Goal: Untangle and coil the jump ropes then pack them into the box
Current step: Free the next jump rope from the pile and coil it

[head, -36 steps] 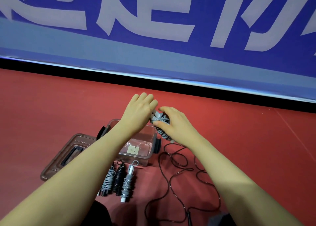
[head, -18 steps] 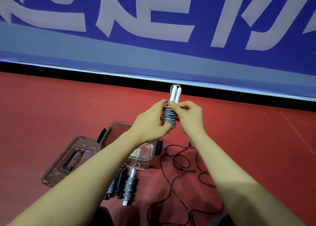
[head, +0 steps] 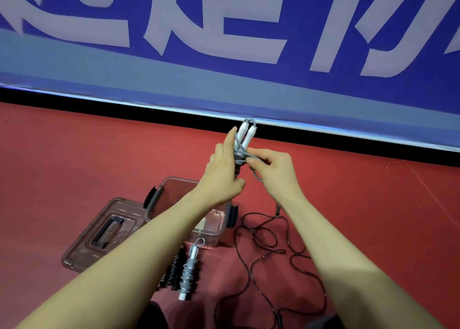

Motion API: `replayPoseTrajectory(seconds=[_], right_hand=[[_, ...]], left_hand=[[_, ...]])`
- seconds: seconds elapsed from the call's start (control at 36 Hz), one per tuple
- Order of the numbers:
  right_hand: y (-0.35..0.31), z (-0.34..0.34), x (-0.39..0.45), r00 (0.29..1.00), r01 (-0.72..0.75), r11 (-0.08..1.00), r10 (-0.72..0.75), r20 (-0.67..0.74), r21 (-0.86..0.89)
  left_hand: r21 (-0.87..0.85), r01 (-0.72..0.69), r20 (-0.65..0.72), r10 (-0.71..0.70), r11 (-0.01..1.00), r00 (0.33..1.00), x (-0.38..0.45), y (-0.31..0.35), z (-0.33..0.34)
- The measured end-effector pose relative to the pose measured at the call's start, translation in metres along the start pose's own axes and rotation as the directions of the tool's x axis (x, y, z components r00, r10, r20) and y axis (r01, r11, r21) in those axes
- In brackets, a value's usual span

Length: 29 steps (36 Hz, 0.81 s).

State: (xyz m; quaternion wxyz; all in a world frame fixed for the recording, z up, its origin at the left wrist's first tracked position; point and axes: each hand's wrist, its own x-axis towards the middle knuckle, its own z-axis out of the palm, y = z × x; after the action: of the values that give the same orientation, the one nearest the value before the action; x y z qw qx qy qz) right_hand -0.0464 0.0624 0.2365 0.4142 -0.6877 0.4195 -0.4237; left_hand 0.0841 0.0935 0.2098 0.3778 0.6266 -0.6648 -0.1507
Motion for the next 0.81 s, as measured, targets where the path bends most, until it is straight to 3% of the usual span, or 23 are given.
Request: replayPoseTrajectory(seconds=[0.08, 0.19, 0.31, 0.58, 0.72, 0.81], right_hand=[[-0.001, 0.0, 0.001, 0.999, 0.032, 0.998, -0.032, -0.003, -0.046], [0.003, 0.003, 0.001, 0.999, 0.049, 0.993, -0.05, -0.002, -0.111], [0.001, 0.005, 0.002, 1.0, 0.02, 0.996, -0.019, 0.017, -0.092], [0.005, -0.004, 0.005, 0.997, -0.07, 0.997, 0.069, 0.02, 0.034], [0.006, -0.003, 0.006, 0.981, -0.166, 0.946, 0.187, -0.055, 0.277], [0.006, -0.003, 0.007, 0.979, -0.163, 0.947, 0.19, -0.073, 0.276]], left_hand=[[-0.068, 0.003, -0.048, -0.006, 0.998, 0.999, -0.001, 0.003, -0.002], [0.037, 0.051, -0.16, -0.044, 0.998, 0.986, -0.001, 0.007, -0.003], [-0.076, 0.067, -0.16, -0.079, 0.995, 0.984, -0.001, 0.008, -0.006], [-0.279, 0.102, 0.067, -0.086, 0.955, 0.994, -0.002, 0.009, -0.009], [-0.388, 0.119, 0.081, -0.095, 0.914, 0.992, -0.001, 0.015, -0.012], [-0.383, 0.141, 0.069, -0.124, 0.913, 0.99, -0.002, 0.016, -0.011]])
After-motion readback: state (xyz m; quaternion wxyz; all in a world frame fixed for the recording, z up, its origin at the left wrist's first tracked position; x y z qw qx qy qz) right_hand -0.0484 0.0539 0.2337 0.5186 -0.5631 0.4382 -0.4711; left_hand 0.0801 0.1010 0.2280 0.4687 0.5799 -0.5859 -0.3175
